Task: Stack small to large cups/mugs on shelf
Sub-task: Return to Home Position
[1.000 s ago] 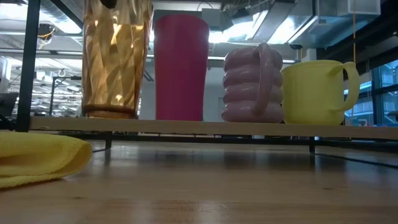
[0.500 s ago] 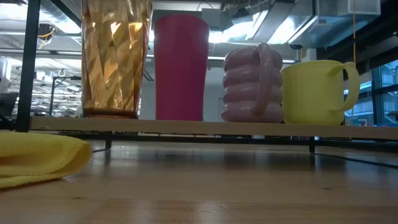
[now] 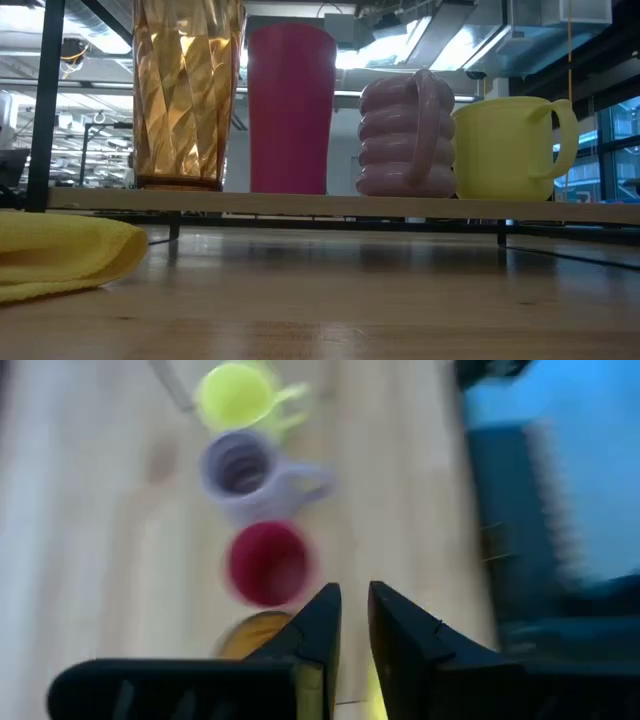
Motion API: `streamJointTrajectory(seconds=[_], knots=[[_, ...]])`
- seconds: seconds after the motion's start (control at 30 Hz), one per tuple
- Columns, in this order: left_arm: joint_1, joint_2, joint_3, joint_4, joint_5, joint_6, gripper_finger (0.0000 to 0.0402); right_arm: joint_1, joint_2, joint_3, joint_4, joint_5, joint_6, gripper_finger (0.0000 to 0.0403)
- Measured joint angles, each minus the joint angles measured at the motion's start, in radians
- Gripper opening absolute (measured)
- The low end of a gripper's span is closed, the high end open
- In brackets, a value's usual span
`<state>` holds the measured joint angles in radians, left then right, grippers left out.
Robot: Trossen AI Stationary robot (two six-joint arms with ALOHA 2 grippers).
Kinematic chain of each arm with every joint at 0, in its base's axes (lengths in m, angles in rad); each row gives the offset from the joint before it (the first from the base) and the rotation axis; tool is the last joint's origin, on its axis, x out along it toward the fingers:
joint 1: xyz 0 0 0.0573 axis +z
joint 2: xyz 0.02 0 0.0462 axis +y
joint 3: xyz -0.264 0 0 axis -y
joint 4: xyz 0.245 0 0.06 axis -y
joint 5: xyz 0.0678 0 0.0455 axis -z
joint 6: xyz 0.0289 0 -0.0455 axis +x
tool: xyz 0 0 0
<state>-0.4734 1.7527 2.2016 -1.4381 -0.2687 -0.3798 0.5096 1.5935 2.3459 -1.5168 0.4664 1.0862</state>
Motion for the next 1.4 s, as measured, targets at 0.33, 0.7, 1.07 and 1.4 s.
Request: streamJointTrajectory(seconds=[0.33, 0.7, 1.07, 1.4], knots=[[-0.077, -0.087, 0.092, 0.205, 0.060, 0.030, 0.0049, 0.106, 0.021, -0.038, 0.054, -0.069, -0.180, 0.0228], [0.158, -0.243, -0.470, 0.837, 0.570, 0.363, 0.0052, 0.199, -0.158, -0.540, 0.647, -0.002, -0.769, 0.0228], [0.745, -0.632, -0.811, 0.953, 0.767, 0.525, 0.0052, -0.066, -0.919, -1.340, 1.215, -0.177, -0.955, 0.0228], [0.951, -0.918, -1.317, 1.269, 0.810, 0.335, 0.0052, -0.122, -1.274, -1.873, 1.653, -0.188, -1.142, 0.0228]])
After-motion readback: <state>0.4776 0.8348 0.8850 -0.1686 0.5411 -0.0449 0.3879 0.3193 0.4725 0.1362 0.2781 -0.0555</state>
